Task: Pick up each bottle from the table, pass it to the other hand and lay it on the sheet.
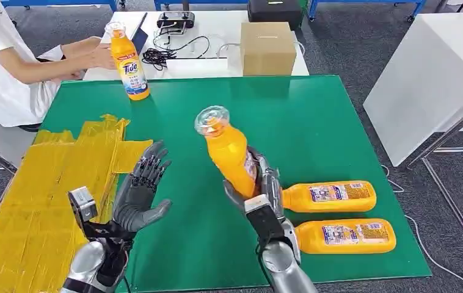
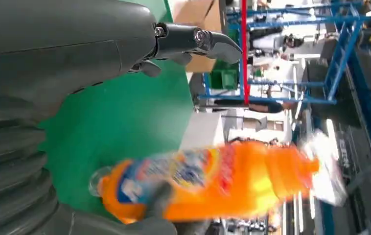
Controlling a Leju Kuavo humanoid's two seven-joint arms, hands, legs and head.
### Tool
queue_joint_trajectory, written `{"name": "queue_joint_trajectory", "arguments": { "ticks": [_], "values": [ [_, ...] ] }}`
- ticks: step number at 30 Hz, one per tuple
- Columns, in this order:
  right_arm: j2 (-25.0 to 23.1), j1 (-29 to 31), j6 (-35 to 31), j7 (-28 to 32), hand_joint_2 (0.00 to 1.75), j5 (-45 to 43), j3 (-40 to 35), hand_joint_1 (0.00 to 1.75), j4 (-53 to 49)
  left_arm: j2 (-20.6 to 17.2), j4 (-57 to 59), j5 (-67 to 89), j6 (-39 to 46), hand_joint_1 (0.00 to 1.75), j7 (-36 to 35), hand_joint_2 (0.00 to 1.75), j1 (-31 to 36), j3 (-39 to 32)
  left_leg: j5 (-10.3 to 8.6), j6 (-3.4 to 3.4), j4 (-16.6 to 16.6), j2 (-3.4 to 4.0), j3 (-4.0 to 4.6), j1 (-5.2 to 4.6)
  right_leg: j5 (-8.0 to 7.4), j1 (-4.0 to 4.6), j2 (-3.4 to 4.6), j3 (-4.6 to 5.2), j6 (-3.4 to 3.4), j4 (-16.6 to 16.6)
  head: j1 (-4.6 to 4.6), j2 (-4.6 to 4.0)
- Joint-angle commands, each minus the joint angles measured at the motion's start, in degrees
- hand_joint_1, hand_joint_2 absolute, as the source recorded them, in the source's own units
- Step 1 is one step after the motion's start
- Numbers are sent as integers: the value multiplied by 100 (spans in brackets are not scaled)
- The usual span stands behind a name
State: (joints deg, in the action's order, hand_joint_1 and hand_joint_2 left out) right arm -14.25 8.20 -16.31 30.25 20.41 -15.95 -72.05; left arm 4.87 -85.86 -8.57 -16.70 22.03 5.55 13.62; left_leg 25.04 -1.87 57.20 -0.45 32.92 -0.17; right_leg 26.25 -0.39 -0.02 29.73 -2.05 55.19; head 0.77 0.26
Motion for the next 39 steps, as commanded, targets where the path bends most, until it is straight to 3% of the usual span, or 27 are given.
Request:
{"name": "queue_joint_trajectory", "arguments": {
  "ticks": [1, 7, 10, 27, 32, 33, 34, 39],
  "values": [
    [-260, 773, 187, 93, 175, 630, -1130, 175, 1924, -116, 740, -28, 19, 0, -64, 175, 529, 334, 2, 9, -6, 16, -13, 7, -3, 7, 13, -11, 4, -7, 0, 0],
    [-219, 568, 560, 112, 175, 985, -2374, 175, 1766, -68, 886, -23, 102, 0, -53, 175, 563, 238, 4, 9, -6, 10, -9, 13, 0, 13, 7, -8, 3, -8, 0, 0],
    [-177, 506, 612, 94, 175, 1052, -2637, 175, 1680, -71, 874, -23, 134, 0, -41, 175, 532, 187, 2, 8, -7, 3, 4, 12, 1, 11, 0, 3, 2, -7, -4, 0],
    [-159, 461, 644, 96, 175, 1060, -2744, 175, 1575, -67, 869, -23, 147, 0, -35, 175, 514, 159, 4, 10, -3, -5, 4, 16, 5, 15, -9, -1, 5, -8, 2, 0],
    [-44, 378, 670, 140, 175, 1050, -3087, 175, 1169, -8, 1024, 50, 351, 0, -14, 175, 536, 53, 1, 8, -3, -5, 12, 13, 3, 11, -8, 8, 3, -6, 0, 0],
    [-18, 368, 649, 90, 175, 1034, -3132, 175, 1101, 19, 1044, 61, 426, 30, 15, 175, 536, -1, 4, 10, -2, -7, 5, 16, 6, 15, -11, -1, 4, -8, 2, 0],
    [-7, 371, 643, 58, 175, 1019, -3151, 175, 1085, 52, 1037, 34, 497, 175, 40, 175, 523, -59, 8, 14, -2, -5, -2, 23, 7, 21, -10, -11, 6, -13, 2, 0],
    [6, 412, 552, -40, 175, 934, -3073, 175, 1211, 114, 903, 6, 687, 175, 115, 175, 452, -236, 4, 10, -3, -4, 6, 16, 5, 14, -7, 0, 4, -8, 2, 0]
  ]
}}
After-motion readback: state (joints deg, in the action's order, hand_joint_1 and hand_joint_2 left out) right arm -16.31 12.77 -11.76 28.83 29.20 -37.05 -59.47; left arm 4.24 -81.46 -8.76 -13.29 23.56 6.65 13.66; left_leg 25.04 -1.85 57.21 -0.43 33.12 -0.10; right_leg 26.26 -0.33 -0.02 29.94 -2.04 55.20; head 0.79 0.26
